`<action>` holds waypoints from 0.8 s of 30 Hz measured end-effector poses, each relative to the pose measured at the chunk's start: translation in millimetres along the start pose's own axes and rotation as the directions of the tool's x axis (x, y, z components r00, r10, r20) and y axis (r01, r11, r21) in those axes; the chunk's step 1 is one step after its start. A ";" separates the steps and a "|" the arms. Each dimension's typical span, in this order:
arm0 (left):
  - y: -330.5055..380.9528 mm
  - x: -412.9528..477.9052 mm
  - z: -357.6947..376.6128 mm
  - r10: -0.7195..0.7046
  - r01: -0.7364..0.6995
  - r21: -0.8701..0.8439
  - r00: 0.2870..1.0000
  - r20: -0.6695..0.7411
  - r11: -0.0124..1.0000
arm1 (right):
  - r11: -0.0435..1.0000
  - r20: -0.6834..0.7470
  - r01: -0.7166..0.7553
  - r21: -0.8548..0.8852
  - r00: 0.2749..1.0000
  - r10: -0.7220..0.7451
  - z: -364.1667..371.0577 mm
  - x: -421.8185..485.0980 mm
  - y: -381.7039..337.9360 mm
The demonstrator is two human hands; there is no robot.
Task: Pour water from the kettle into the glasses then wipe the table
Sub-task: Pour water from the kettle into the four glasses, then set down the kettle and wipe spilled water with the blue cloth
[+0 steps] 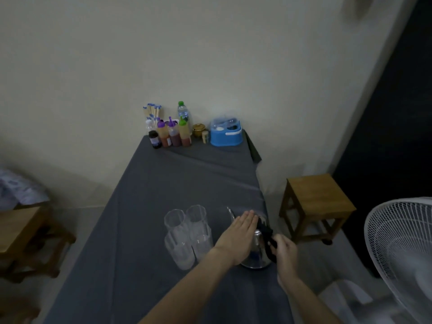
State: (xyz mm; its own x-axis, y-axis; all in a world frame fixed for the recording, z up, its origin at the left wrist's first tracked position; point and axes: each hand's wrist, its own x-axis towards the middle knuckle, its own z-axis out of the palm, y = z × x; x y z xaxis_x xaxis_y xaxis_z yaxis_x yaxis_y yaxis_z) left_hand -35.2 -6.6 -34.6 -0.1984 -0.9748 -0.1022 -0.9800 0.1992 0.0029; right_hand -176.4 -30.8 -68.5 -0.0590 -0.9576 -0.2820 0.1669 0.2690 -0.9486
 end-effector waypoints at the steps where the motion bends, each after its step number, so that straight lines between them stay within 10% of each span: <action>1: -0.2 -0.3 0.1 -0.011 0.011 0.006 1.000 -0.014 1.000 | 1.000 0.007 0.006 0.000 1.000 -0.006 1.2 0.6 2.2; 11: 13.7 -12.0 31.4 -0.034 0.037 0.018 0.989 -0.141 0.999 | 0.999 0.023 -0.039 0.000 0.999 0.039 -9.7 0.1 39.3; 16: 25.1 -14.3 43.4 -0.085 0.096 0.074 0.988 -0.132 0.993 | 0.959 0.174 0.089 -0.271 0.984 -0.042 -25.6 10.4 38.9; 21: 43.1 -37.1 45.7 -0.183 0.154 -0.168 0.967 -0.179 0.974 | 0.622 0.160 0.369 -0.691 0.917 -0.366 -52.7 -12.5 48.7; 24: 65.3 -83.7 75.5 -0.294 0.203 -0.392 0.937 -0.188 0.897 | 0.279 0.471 0.620 -0.733 0.759 -0.450 -82.1 -56.0 89.2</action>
State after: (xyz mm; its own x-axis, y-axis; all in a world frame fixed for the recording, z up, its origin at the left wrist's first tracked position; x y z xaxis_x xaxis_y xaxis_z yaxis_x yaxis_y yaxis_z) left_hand -81.3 95.6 -101.0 0.0993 -0.9910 0.0901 -0.9265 -0.0591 0.3715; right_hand -239.1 55.3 -149.1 0.3438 -0.8962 0.2806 -0.7114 -0.4436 -0.5451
